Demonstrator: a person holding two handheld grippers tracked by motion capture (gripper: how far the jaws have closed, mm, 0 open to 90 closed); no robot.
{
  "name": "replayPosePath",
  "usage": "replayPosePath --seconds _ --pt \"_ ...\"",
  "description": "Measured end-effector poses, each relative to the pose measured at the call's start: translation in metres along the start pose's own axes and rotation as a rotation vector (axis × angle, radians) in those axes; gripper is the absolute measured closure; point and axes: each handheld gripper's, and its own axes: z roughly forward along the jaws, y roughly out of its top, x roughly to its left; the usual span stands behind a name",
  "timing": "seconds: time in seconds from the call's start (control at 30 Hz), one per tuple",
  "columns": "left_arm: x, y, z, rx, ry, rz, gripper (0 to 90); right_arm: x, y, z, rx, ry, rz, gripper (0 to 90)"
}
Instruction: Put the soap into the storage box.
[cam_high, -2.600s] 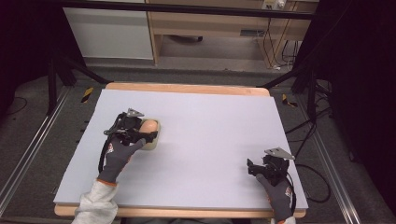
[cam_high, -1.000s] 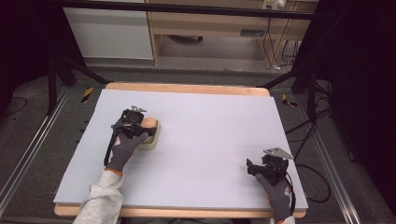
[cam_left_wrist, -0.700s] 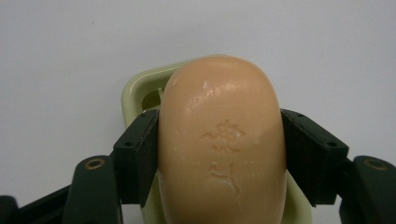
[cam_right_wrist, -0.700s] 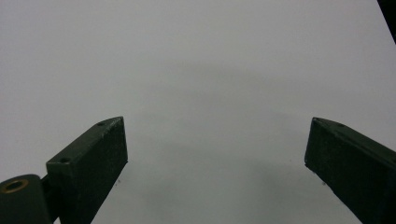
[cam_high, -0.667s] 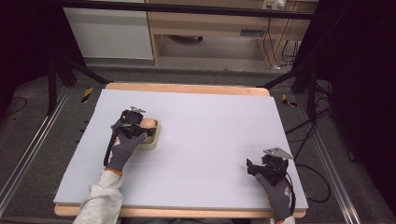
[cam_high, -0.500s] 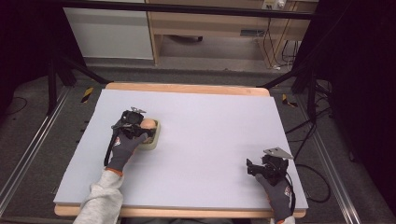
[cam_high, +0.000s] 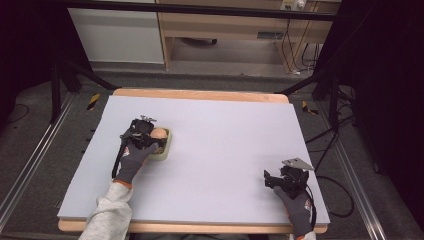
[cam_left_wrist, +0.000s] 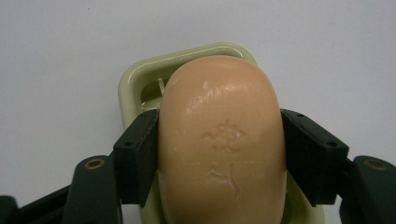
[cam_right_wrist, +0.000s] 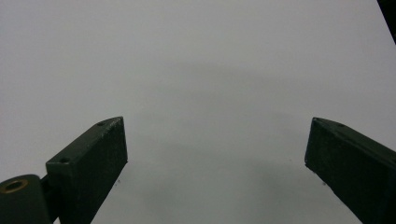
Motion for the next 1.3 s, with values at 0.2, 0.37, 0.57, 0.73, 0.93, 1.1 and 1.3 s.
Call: replayPosePath --seconds 0.2,0.37,0.57,0.73,0.93,1.1,1.3 --pt "0.0 -0.001 0.002 0.001 -0.003 -0.002 31.5 0.0 0.0 0.0 0.001 -0.001 -0.001 6.0" --pt "0.001 -0.001 0.004 0.004 -0.005 -0.006 31.4 0.0 0.0 0.0 -0.001 -0.002 -0.004 5.9" --pt "0.001 -0.001 0.004 0.003 -0.005 -0.003 31.3 0.0 0.0 0.0 0.0 -0.004 -0.003 5.9" --pt "0.0 -0.001 0.004 0.002 -0.004 -0.003 31.0 0.0 0.0 0.0 0.0 -0.003 0.0 5.9" --pt "0.002 0.001 -0.003 -0.025 -0.008 -0.006 27.7 0.0 0.0 0.0 -0.001 -0.003 0.001 5.9" --pt "0.003 0.001 -0.012 -0.046 -0.014 -0.011 27.6 0.0 0.0 -0.001 0.0 -0.006 -0.002 5.9" --pt "0.002 -0.002 -0.026 -0.076 -0.021 -0.012 27.7 0.0 0.0 -0.001 0.0 -0.012 0.005 5.9"
